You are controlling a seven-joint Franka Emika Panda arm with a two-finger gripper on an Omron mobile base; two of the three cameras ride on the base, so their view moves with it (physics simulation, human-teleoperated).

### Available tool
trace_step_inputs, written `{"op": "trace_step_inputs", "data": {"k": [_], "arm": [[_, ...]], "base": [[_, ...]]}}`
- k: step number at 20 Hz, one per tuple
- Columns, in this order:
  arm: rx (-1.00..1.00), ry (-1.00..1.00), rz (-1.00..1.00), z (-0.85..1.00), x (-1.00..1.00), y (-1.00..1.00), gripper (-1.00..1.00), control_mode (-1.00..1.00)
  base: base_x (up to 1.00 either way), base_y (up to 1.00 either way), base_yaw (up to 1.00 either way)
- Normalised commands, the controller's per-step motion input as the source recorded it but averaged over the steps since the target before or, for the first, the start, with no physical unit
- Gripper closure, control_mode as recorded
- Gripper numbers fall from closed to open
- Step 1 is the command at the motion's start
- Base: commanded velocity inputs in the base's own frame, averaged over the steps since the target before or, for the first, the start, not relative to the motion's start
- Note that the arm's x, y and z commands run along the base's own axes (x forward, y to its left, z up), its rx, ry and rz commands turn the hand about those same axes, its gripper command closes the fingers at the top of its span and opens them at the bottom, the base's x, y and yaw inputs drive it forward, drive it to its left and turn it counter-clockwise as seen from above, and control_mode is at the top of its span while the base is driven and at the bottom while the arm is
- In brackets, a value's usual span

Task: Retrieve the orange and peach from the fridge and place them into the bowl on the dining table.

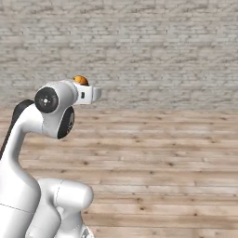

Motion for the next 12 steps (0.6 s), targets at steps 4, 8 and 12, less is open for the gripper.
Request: {"op": "trace_step_inputs", "data": {"k": [4, 8, 12], "arm": [[0.00, 0.00, 0.00, 0.00, 0.00, 0.00, 1.00, 1.00], [0.00, 0.00, 0.00, 0.00, 0.00, 0.00, 1.00, 1.00], [0.00, 0.00, 0.00, 0.00, 0.00, 0.00, 1.00, 1.00]], "base": [[0.60, -0.18, -0.49], [0.59, -0.21, -0.49], [0.55, -0.23, -0.48]]}}
